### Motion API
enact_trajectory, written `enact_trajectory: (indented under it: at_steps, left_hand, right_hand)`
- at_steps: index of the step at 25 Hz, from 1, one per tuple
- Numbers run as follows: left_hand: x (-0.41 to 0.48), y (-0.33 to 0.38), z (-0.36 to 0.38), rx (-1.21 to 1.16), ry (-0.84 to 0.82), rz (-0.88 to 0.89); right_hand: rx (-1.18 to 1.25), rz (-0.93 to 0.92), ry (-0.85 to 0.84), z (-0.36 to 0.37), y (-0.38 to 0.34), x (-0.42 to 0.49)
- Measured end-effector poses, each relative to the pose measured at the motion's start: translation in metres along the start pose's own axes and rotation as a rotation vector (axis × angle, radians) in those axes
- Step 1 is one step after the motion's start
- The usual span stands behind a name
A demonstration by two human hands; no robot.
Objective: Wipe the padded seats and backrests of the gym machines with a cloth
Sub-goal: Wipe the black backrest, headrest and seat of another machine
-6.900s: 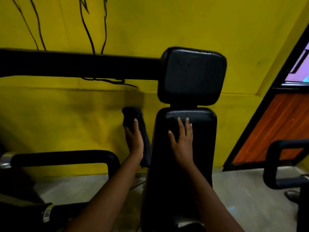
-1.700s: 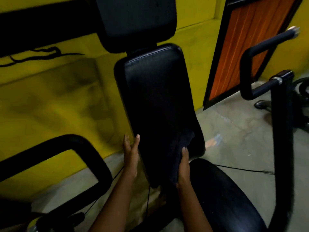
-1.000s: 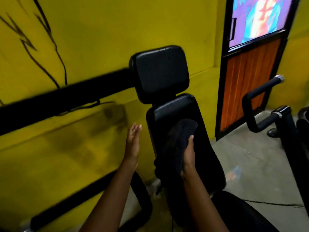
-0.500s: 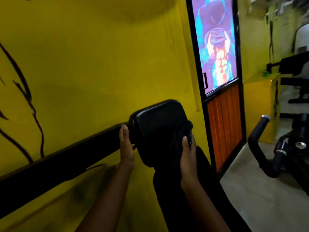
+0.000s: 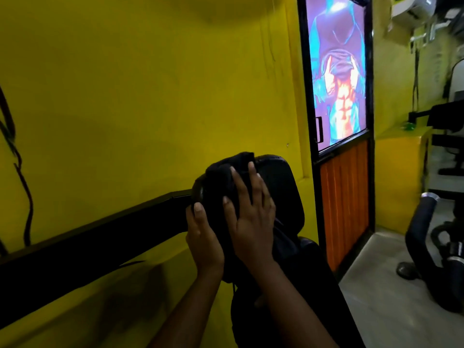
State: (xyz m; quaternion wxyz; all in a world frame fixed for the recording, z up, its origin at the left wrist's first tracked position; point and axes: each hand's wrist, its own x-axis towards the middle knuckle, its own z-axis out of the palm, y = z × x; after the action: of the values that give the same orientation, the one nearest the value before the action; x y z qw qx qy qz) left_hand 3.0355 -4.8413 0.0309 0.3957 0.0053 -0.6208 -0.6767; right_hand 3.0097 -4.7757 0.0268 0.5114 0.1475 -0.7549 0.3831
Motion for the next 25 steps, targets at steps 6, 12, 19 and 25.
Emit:
enact_trajectory:
  at_steps: [6,12,19,25]
  left_hand:
    - [0.003,-0.001,0.000,0.089,0.019,0.033]
    - [-0.006,0.005,0.003,0.115,0.070,0.021]
    - [-0.005,0.000,-0.001,0.174,0.052,-0.018]
    - [-0.005,-0.002,0.002,0.112,0.060,0.034]
  right_hand:
    - [0.003,0.339,0.019,-0.006,0.037,0.029]
    - [-0.034,0.005,-0.036,-0.003,0.019,0.015]
    - [0.026,0.314,-0.003,-0.007,0.081,0.048]
    - [0.056,0.081,0.022,-0.007,0.004,0.035]
